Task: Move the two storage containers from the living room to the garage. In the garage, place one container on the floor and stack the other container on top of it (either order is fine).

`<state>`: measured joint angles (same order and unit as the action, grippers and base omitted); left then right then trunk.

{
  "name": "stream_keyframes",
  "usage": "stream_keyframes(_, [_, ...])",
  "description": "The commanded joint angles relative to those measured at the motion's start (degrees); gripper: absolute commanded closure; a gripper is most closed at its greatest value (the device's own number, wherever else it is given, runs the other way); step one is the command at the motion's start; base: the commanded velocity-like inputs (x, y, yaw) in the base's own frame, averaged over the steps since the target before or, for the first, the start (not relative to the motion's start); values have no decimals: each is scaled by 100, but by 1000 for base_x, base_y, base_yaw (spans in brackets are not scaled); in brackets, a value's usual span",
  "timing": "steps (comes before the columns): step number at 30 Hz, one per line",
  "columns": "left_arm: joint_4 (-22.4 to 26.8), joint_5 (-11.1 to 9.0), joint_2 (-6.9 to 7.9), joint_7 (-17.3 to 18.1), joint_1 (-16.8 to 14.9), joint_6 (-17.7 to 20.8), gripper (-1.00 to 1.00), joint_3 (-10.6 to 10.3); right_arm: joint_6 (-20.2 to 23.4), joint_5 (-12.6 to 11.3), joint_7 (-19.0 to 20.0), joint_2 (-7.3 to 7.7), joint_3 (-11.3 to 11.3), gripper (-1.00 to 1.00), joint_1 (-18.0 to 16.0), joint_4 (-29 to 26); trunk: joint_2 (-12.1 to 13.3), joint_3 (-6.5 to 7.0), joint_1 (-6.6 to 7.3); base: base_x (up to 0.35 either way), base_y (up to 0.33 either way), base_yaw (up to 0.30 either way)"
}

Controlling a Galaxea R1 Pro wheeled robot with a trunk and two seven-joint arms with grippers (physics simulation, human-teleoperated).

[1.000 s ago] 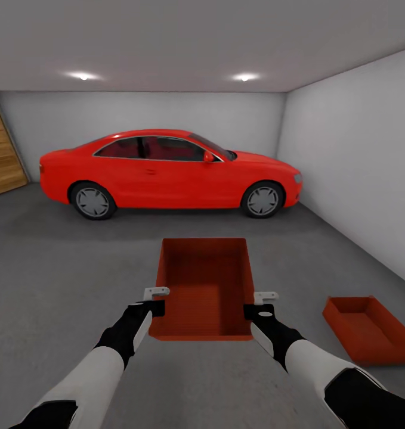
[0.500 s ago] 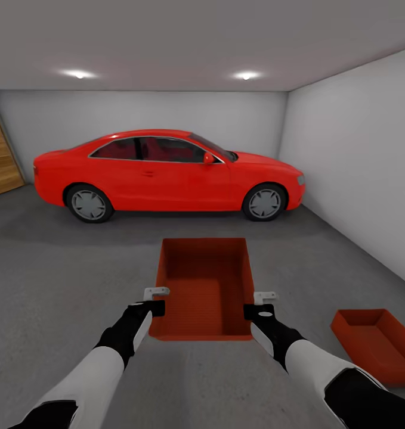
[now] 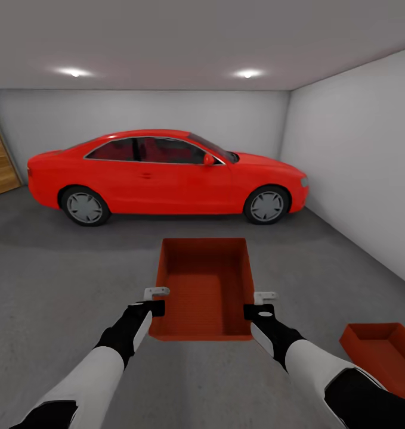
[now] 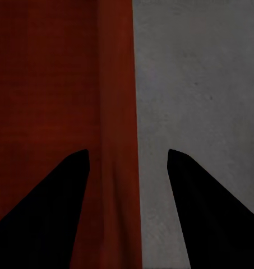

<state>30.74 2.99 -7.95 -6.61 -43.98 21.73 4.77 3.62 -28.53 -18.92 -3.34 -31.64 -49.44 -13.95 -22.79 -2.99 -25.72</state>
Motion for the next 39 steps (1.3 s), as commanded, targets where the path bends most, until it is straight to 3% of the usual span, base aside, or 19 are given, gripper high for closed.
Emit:
stream_keyframes(1, [10, 27, -110, -16, -6, 33, 100, 59, 33, 49, -59, 0, -18, 100, -4, -3, -13, -13, -7, 322, 0, 0])
stream_keyframes(15, [10, 27, -110, -16, -6, 33, 100, 57, 30, 43, -62, 3, -18, 100, -4, -3, -13, -13, -7, 322, 0, -16])
stream_keyframes(39, [10, 27, -110, -16, -6, 33, 100, 59, 33, 40, -59, 0, -18, 100, -4, -3, -13, -13, -7, 322, 0, -249])
